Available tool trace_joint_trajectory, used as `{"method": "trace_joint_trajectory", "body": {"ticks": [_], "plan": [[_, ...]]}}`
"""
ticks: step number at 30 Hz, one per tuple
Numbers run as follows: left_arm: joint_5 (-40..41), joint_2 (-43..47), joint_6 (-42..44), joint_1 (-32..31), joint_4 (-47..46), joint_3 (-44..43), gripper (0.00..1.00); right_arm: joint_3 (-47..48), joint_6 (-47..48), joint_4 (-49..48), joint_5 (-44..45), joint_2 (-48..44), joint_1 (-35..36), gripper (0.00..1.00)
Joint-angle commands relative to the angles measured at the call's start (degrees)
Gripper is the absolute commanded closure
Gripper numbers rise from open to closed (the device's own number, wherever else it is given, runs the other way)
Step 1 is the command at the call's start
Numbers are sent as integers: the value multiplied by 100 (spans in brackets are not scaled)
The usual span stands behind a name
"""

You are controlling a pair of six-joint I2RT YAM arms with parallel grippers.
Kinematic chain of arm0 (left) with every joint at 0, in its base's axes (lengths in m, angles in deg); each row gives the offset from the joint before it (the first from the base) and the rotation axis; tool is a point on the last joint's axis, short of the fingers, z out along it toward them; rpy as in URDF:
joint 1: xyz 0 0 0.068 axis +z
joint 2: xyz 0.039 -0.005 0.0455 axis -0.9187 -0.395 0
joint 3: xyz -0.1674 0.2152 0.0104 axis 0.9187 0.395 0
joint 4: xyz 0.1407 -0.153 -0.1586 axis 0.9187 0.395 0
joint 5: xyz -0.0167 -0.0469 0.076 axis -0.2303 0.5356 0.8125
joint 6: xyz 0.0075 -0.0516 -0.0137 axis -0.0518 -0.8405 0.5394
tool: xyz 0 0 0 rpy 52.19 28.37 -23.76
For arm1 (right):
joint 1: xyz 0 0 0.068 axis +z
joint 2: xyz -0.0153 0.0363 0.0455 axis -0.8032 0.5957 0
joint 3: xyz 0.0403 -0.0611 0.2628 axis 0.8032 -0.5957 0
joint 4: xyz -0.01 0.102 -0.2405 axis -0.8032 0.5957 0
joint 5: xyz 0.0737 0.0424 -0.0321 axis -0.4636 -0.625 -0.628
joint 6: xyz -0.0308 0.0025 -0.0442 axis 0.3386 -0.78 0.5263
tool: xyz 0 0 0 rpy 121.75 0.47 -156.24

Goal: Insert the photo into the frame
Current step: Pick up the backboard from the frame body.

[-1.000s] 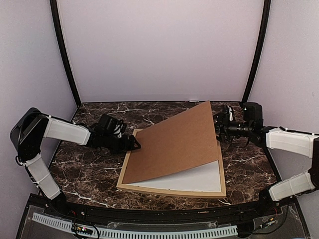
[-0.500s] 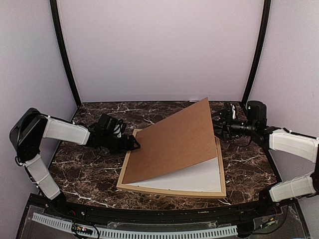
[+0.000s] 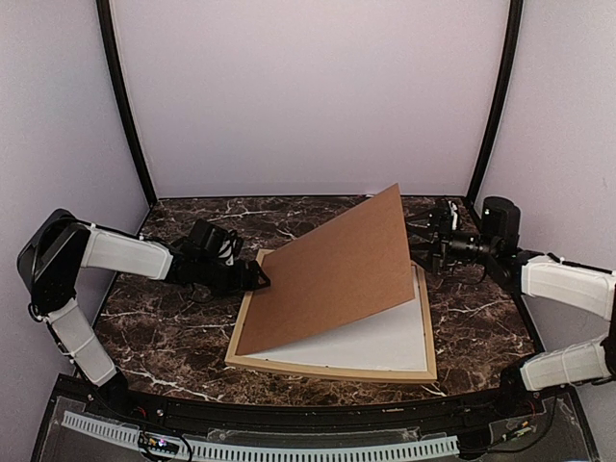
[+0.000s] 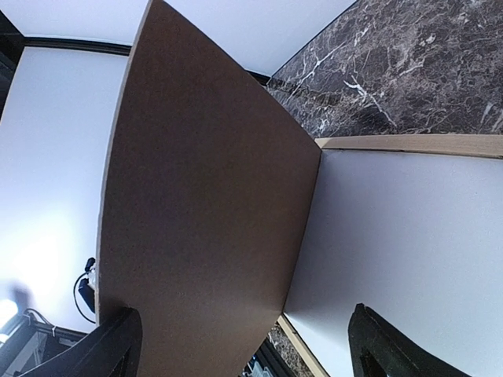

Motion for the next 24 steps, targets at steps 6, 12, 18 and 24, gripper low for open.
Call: {"method": "trace_joint_trajectory", "body": {"ticks": [6,12,18,24], "plan": [[17,104,129,-38,332,-65,11,-123,-603,-1189,-363,-216,-14,7],[7,71,138,-35,320,-82,11,-115,-826,-1378,-407,-279,-14,6],[-1,74,138,-38,320,-79,11,-68,-919,-1438,-467,-271,-14,6],[-10,63,138,-38,324,-108,11,-52,-857,-1334,-465,-230,-5,8]]}}
